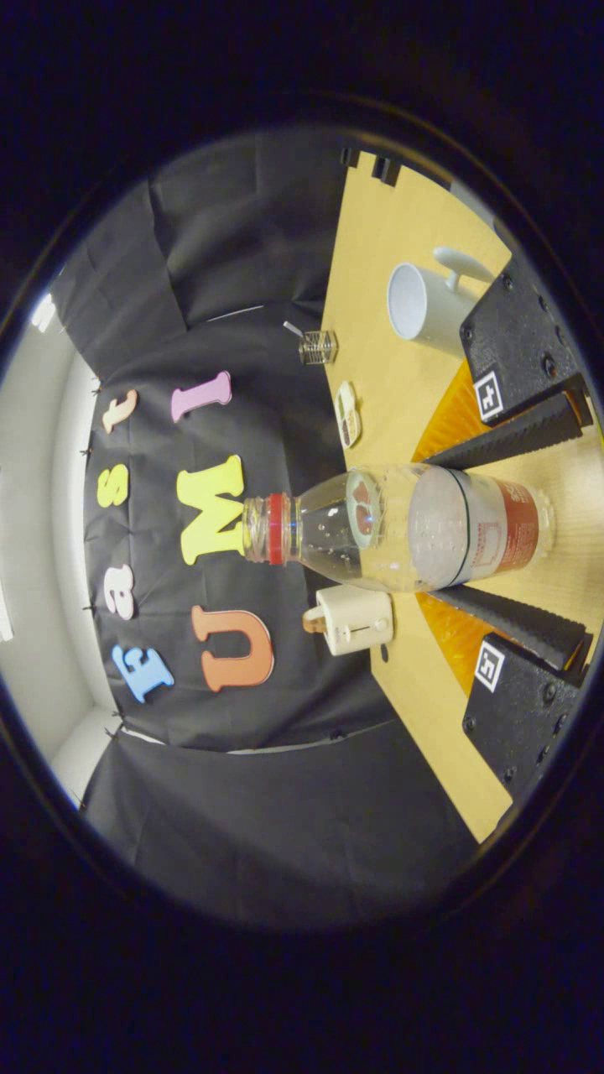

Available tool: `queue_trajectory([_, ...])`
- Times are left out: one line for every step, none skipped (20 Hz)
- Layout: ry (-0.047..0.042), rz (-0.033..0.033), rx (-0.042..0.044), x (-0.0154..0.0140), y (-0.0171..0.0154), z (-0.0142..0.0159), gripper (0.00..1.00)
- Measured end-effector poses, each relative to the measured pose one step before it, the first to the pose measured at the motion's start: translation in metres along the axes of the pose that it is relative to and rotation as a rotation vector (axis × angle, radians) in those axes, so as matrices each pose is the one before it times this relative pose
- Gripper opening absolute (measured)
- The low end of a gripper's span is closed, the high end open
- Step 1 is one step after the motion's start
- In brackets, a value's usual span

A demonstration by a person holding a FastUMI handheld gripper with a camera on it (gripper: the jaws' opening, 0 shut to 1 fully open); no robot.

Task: Take the bottle from table, then pour the juice into the cup, finally place the bottle on the coaster

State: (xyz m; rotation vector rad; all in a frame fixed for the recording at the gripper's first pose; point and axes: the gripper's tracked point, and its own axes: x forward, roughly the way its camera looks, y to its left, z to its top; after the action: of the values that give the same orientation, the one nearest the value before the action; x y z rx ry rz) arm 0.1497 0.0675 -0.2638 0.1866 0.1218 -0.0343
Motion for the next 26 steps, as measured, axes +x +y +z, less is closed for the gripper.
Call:
queue_trajectory([0.00387,0.00558,0.04177,-0.00413,-0.00055,0.00428,0.8])
queue_trajectory([0.00253,0.01064,0.04315,-0.00368,0.00192,0.00496,0.8])
queue_trajectory([0.00454,0.0138,0.04444,-0.00303,0.0029,0.0031,0.8])
queue_trajectory([0.00639,0.01987,0.04139,-0.00187,0.00415,0.00285,0.8])
queue_trajectory([0.00442,0.01842,0.03564,-0.00174,0.0045,0.00286,0.8])
queue_trajectory([0.00497,0.01064,0.03296,-0.00071,0.00153,0.00283,0.79])
queue_trajectory([-0.00193,0.00246,0.0408,-0.00084,-0.00157,0.0033,0.8])
queue_trajectory([0.00889,0.00116,0.03676,-0.00009,-0.00228,0.0026,0.79])
queue_trajectory([0.00546,-0.0041,0.03494,0.0,-0.0021,-0.00199,0.79])
queue_trajectory([-0.00528,0.00028,0.03695,0.00028,-0.00294,0.00392,0.79])
queue_trajectory([0.00044,0.00618,0.03816,0.00002,0.00066,0.00072,0.79])
queue_trajectory([0.00035,0.00284,0.03684,0.00154,-0.00028,0.00093,0.79])
queue_trajectory([0.00282,0.00408,0.03884,-0.00014,-0.00031,0.00009,0.79])
queue_trajectory([0.0114,0.00282,0.03588,0.00175,-0.00051,-0.00089,0.79])
queue_trajectory([0.01469,0.00114,0.02536,0.00215,-0.00056,-0.00294,0.79])
queue_trajectory([0.01316,0.00163,0.02567,0.00279,0.00007,-0.00108,0.79])
queue_trajectory([0.00914,0.01031,0.03076,0.00136,0.00271,0.00049,0.79])
queue_trajectory([0.00536,0.00986,0.03383,0.00098,0.00215,0.00157,0.79])
queue_trajectory([0.00222,0.0093,0.03649,0.00022,0.0012,0.00159,0.79])
queue_trajectory([0.00431,0.00687,0.0397,-0.00003,0.00122,0.00057,0.79])
queue_trajectory([0.01073,0.00573,0.03967,0.0008,-0.00001,-0.00173,0.79])
queue_trajectory([0.01727,0.00094,0.0368,0.00189,-0.00074,-0.00191,0.79])
queue_trajectory([0.00976,-0.00121,0.0323,0.00245,-0.00121,0.00067,0.79])
queue_trajectory([0.01071,-0.0072,0.02684,0.00185,-0.0026,0.00072,0.79])
queue_trajectory([-0.00052,-0.00788,0.03014,0.00188,-0.00211,0.00322,0.79])
queue_trajectory([-0.00216,-0.00006,0.02708,0.00014,0.00027,0.00376,0.79])
